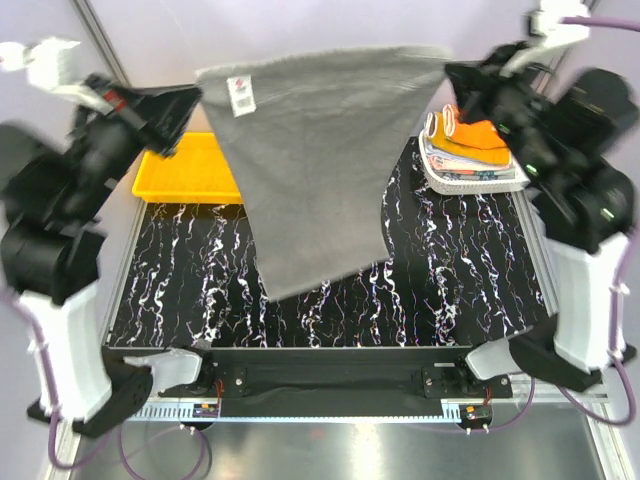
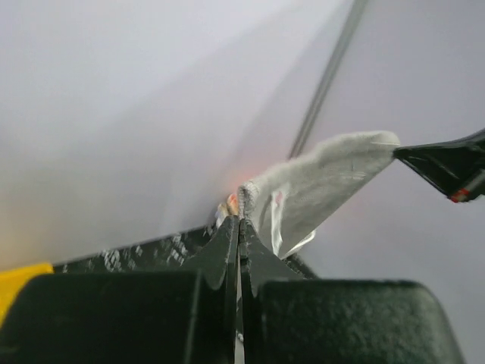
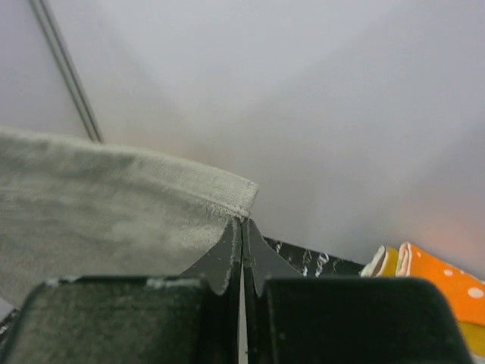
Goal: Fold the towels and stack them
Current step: Flatten out the crumpled towel
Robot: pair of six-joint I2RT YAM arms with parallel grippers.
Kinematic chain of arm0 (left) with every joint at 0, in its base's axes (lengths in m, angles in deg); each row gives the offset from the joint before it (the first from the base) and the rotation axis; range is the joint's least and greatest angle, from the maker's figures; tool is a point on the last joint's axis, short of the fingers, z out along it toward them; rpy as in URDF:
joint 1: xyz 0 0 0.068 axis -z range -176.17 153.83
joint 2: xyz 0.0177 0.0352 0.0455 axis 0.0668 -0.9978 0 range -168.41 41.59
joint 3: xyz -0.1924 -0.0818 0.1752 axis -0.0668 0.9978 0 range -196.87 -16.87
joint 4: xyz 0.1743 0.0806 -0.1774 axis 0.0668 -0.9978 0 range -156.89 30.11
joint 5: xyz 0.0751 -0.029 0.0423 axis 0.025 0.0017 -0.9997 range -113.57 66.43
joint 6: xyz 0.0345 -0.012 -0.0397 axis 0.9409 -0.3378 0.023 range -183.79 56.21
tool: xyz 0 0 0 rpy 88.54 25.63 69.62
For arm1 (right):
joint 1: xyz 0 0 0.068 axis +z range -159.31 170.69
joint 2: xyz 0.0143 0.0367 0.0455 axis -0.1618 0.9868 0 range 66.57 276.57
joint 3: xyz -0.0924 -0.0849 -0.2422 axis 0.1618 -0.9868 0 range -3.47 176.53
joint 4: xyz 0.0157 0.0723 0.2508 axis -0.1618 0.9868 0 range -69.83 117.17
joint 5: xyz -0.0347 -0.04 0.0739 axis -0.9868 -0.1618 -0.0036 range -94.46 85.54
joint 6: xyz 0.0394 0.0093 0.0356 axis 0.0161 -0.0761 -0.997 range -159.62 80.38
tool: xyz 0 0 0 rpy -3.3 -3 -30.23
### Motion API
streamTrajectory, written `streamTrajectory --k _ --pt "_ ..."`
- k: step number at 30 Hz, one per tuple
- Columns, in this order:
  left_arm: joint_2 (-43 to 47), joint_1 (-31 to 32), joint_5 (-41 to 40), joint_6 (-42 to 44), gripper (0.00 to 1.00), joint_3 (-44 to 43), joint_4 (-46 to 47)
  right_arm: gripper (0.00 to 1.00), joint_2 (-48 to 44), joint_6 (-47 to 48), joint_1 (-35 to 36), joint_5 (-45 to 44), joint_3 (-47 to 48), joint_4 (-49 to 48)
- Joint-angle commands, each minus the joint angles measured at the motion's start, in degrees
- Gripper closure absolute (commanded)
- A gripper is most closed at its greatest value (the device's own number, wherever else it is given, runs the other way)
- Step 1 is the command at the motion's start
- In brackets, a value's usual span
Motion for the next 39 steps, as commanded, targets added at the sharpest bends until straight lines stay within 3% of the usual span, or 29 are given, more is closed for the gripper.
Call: streamTrajectory --k 1,11,19,25,29,33,39 --pt "5.4 -0.2 6.3 -1.7 1.00 -0.8 6.5 1.00 -6.9 -1.7 -0.3 4.5 0.7 -3.0" --pt "6.5 -0.1 9.6 -4.3 1.00 -6.3 8.2 1.00 -12.6 -3.7 -0.2 8.0 4.0 -2.1" --pt "1.4 -0.2 6.4 -4.2 1.00 -7.0 8.7 1.00 -9.8 -2.3 -0.2 4.7 2.9 -3.8" --pt "-9.4 -2.4 5.1 -4.1 1.00 -4.9 11.0 1.00 3.4 3.4 -0.7 -1.3 3.9 -6.3" --pt "-17.8 -4.3 6.4 -5.3 1.00 -1.4 16.3 1.00 12.8 -4.5 -13.8 10.3 1.8 -10.7" --pt "-29.5 -5.9 5.9 -4.9 1.00 -3.7 19.2 1.00 22.3 -9.1 -19.5 15.2 -1.6 -17.6" --pt "-48.6 -7.7 6.3 -5.0 1.00 -13.1 22.4 1.00 39.9 -12.6 -22.4 17.8 7.3 -19.1"
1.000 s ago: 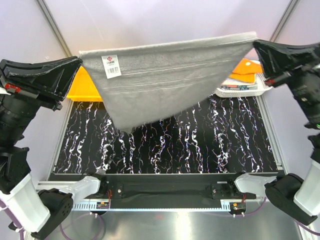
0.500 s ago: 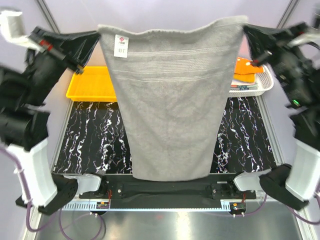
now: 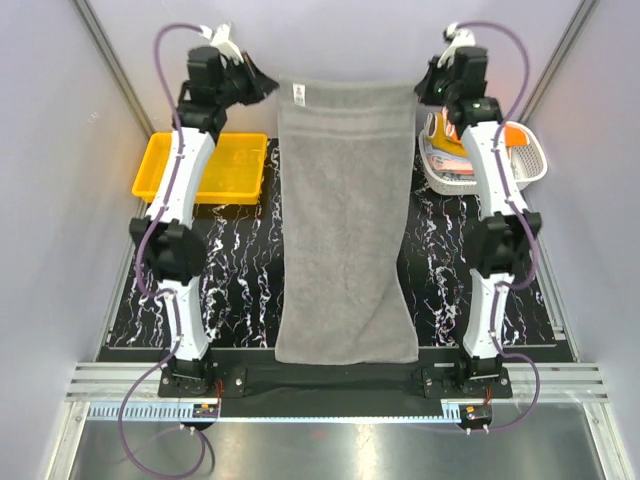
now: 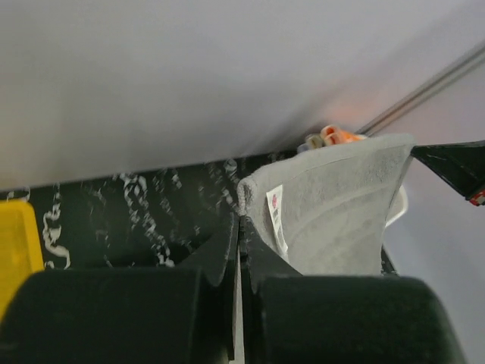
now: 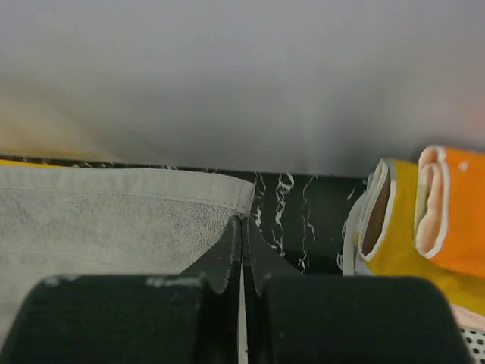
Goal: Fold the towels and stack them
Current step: Flatten out the crumpled towel, then fold the towel
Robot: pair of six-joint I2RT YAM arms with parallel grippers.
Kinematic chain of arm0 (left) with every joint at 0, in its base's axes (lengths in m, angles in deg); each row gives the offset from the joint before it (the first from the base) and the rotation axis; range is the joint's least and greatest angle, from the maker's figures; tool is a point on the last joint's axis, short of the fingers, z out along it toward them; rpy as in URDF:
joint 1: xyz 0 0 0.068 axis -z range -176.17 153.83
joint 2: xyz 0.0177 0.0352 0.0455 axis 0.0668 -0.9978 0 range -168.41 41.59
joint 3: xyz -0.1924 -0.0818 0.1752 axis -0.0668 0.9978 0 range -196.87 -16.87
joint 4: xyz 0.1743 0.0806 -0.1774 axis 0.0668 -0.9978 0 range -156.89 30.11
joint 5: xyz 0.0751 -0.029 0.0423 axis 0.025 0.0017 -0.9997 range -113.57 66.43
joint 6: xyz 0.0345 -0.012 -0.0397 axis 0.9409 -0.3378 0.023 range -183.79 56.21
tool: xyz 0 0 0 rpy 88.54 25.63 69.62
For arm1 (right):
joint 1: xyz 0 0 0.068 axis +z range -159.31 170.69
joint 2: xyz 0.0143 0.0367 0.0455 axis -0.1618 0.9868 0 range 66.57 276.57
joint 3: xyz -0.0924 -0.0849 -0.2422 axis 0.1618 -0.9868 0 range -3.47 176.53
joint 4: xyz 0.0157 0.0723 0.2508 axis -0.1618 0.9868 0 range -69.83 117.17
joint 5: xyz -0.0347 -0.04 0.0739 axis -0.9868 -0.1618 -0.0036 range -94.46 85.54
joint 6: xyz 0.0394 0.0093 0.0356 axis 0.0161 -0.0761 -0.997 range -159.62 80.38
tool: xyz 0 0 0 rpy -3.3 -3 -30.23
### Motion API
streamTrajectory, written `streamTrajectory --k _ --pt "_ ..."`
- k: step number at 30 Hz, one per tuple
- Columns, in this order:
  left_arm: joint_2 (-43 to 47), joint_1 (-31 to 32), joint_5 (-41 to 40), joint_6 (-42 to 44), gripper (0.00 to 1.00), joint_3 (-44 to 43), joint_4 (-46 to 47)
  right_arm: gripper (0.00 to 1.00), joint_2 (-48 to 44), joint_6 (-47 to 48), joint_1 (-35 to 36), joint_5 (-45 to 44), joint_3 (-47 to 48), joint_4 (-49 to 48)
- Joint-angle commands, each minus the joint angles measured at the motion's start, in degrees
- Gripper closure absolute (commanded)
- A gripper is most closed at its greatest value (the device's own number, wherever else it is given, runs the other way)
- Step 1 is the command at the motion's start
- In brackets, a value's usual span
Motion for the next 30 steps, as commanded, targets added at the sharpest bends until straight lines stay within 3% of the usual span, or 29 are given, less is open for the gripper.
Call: streamTrajectory --k 1,7,15,22,30 --pt "-5.5 -1.4 -0.2 -1.2 1.00 -6.9 6.0 1.00 4.9 -3.8 -1.4 3.6 9.1 -4.7" --pt "-10.4 -1.8 0.3 -2.5 1.00 -4.4 12.2 1.00 9.5 -5.8 -2.3 5.3 10.0 -5.4" --pt "-11.2 -1.7 -0.8 -2.4 1.00 2.9 15.4 1.00 6.8 -6.0 -2.4 6.8 -2.6 -9.6" --pt "-3.8 -1.7 -4.7 -0.6 1.00 19.6 17.1 1.00 -1.3 -6.9 -2.3 7.2 -19.3 -12.6" --pt "8.1 0.2 -12.1 1.2 1.00 34.1 10.8 1.00 -12.6 -9.8 -2.4 7.0 -39.8 -15.1"
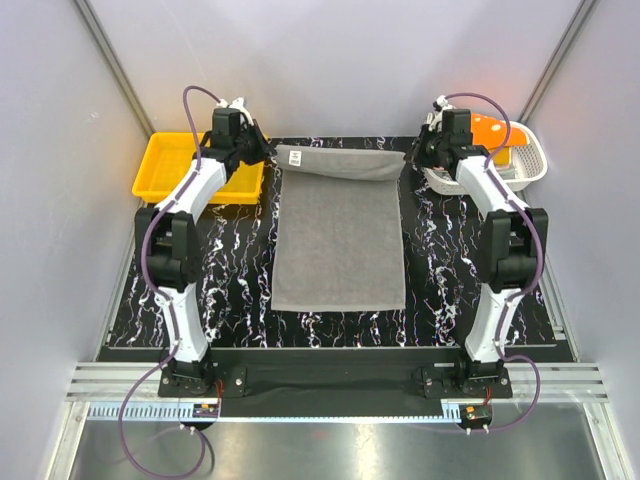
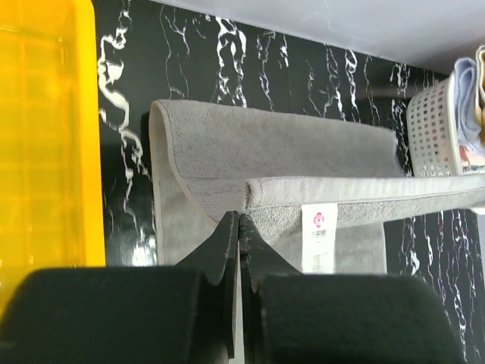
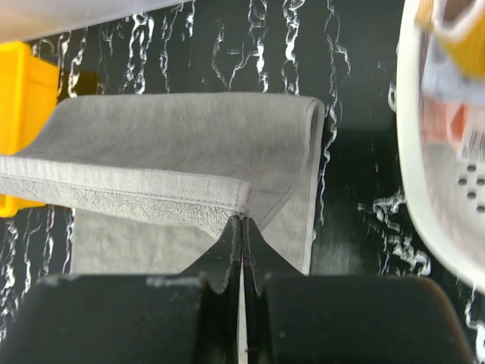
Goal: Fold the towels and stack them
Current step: Fold the towel
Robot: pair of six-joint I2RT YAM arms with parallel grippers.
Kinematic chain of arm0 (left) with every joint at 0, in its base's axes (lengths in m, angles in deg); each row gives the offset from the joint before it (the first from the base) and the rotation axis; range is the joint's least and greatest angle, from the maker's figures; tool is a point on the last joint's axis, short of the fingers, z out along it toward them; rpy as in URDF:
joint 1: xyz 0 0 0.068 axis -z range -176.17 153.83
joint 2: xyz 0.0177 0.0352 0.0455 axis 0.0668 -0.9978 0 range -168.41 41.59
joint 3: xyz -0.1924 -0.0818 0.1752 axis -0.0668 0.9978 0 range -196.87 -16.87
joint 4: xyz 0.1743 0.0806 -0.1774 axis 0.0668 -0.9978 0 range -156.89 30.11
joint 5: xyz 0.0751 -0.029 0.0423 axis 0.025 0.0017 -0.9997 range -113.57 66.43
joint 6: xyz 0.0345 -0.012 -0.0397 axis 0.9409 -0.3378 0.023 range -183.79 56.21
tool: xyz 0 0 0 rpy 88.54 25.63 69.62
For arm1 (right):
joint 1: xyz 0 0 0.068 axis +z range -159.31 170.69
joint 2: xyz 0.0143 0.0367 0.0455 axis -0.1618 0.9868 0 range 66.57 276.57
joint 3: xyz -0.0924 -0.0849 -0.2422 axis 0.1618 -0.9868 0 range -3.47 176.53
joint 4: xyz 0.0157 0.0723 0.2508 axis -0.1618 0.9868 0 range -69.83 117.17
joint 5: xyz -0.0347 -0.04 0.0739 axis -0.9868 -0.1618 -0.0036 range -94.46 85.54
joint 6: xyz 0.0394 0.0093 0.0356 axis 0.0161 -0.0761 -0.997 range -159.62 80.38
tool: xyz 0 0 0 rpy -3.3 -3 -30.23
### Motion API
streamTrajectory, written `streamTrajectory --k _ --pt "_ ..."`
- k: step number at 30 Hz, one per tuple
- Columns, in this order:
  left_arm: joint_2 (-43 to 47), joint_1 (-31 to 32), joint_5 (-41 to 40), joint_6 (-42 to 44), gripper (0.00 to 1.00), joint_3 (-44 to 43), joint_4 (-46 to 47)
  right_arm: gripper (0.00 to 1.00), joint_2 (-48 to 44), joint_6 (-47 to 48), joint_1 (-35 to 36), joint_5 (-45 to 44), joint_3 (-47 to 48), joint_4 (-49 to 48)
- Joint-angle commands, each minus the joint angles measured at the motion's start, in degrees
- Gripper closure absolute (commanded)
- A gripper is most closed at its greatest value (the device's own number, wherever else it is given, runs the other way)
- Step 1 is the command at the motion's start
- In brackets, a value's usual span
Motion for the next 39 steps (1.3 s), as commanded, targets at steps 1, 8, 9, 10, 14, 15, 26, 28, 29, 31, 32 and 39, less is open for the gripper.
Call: streamTrajectory --k 1,8,9,10,14,15,26,28,29,31,32,39 --pt "9.6 1.1 -5.6 2.0 1.00 4.0 0.7 1.00 -9.6 -2.0 -0.2 0.3 -6.8 -4.6" --pt "19.7 3.0 -7.7 0.8 1.00 18.1 0.1 1.00 -19.6 -3.4 -0.2 1.4 -22.5 -6.2" --pt "20.6 3.3 -7.7 0.5 1.00 20.8 0.1 1.00 -21.3 -4.1 -0.2 1.9 -25.2 -6.4" --pt "22.8 3.5 -7.7 0.4 1.00 22.4 0.1 1.00 -22.1 -4.4 -0.1 1.7 -26.3 -6.4" --pt "28.1 5.4 -9.1 -0.7 1.00 28.6 0.1 1.00 -25.3 -6.0 0.2 1.0 -29.9 -4.2" --pt "29.1 6.4 -10.5 -1.6 1.00 29.7 -0.1 1.00 -26.6 -6.9 0.5 0.7 -30.9 -3.5" --pt "38.5 12.4 -16.0 -3.9 1.00 38.5 -5.7 1.00 -38.0 -7.8 5.6 -3.4 -40.3 1.3" --pt "40.4 12.6 -16.1 -4.2 1.00 40.0 -6.5 1.00 -39.8 -8.0 6.0 -3.9 -41.6 2.2" --pt "40.9 12.9 -16.0 -4.0 1.00 40.5 -6.8 1.00 -40.6 -8.0 6.3 -4.2 -42.0 2.4" --pt "42.5 13.3 -16.0 -3.7 1.00 41.2 -8.2 1.00 -42.6 -8.2 6.6 -4.9 -43.2 3.2" --pt "43.0 13.3 -16.0 -3.6 1.00 41.4 -8.6 1.00 -43.2 -8.2 6.8 -5.1 -43.5 3.6" --pt "45.9 14.5 -17.2 -4.3 1.00 45.6 -10.0 1.00 -48.2 -9.1 7.6 -5.7 -47.2 6.1"
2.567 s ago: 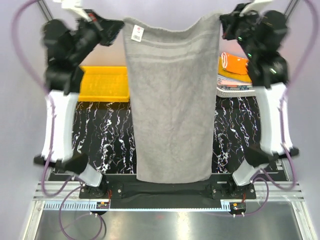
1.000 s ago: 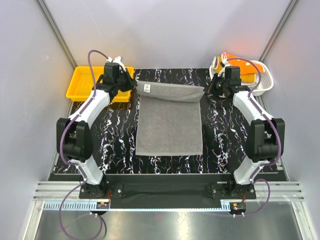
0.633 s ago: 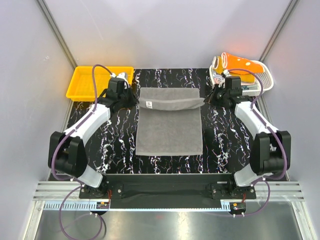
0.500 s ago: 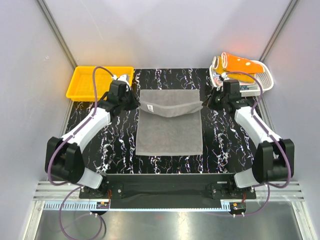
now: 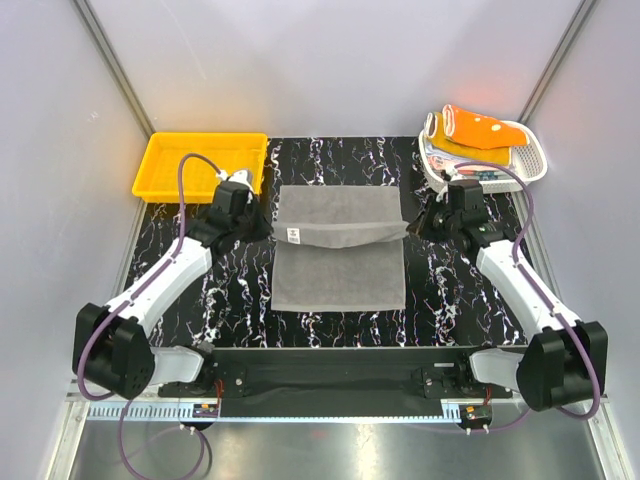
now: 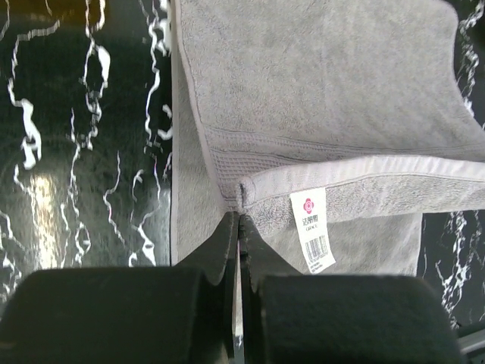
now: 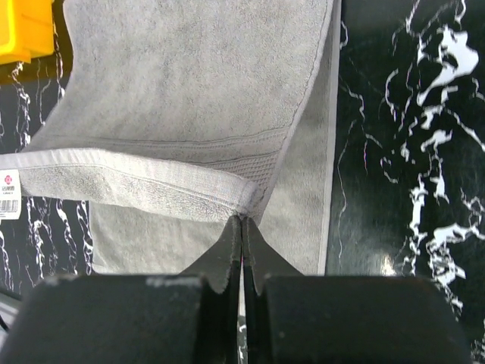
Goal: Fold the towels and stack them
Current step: Fold the towel
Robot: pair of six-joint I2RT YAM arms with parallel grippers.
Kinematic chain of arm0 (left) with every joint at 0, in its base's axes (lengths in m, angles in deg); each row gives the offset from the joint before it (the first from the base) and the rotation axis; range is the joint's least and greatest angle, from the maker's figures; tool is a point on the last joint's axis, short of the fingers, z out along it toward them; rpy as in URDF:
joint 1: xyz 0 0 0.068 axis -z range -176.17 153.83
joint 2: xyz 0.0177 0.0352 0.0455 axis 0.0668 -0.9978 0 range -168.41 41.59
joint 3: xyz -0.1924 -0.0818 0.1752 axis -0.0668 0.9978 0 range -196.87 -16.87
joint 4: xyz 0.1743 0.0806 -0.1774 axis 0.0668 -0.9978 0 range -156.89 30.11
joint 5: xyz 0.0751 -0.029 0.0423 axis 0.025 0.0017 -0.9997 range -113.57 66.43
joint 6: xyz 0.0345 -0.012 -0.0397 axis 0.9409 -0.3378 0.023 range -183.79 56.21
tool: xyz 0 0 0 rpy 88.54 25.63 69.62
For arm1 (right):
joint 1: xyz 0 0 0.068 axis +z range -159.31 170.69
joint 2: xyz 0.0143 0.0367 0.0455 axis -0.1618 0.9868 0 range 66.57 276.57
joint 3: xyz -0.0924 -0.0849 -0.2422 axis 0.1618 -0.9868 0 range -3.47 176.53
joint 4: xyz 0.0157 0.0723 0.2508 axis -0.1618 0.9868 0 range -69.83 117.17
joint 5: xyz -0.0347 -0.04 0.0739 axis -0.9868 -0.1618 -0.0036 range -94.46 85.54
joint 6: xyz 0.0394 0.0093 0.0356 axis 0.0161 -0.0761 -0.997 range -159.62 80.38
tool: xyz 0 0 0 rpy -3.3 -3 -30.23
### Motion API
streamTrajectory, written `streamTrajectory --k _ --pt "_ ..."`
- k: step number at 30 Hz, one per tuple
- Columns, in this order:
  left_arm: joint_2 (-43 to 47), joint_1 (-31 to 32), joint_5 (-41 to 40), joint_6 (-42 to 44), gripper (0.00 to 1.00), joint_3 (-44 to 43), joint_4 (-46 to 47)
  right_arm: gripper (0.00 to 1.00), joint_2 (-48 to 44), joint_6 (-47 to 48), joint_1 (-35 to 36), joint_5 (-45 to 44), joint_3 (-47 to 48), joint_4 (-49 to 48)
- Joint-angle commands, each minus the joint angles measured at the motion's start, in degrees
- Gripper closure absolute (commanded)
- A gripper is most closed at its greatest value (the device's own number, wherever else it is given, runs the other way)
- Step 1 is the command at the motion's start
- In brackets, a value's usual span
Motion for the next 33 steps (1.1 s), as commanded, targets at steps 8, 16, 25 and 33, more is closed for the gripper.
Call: streamTrajectory --k 8,16,25,33 --pt "5.5 2.0 -3.0 -0.9 1.00 5.1 -1.8 1.00 -8.0 -2.4 1.4 -1.4 -6.0 2.0" --pt "8.2 2.4 -2.0 -1.4 1.00 7.6 -2.6 1.00 -11.3 -4.1 1.8 -1.6 -10.4 1.9" --pt "12.0 2.7 -2.6 -0.7 1.00 6.0 -6.2 1.00 -15.2 -3.9 1.8 -2.9 -8.7 5.4" --pt "13.6 2.7 -2.8 0.2 1.00 2.1 -8.8 1.00 -15.8 -3.1 1.8 -3.6 -3.6 8.1"
